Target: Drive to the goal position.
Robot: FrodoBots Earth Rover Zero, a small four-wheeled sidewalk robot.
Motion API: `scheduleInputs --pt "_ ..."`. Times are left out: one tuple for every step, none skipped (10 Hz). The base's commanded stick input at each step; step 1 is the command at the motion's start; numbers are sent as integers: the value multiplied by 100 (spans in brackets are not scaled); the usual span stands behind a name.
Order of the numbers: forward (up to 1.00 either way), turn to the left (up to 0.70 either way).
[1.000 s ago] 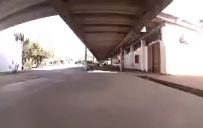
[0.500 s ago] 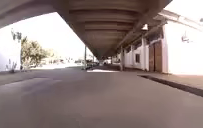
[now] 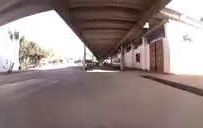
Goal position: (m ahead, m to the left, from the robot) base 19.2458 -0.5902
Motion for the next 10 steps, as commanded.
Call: scheduleInputs --pt "50 0" --pt "50 0" --pt "50 0" --pt "50 0" --pt "50 0" --pt "50 0" --pt "50 0" --pt "50 0" --pt "50 0" --pt "50 0"
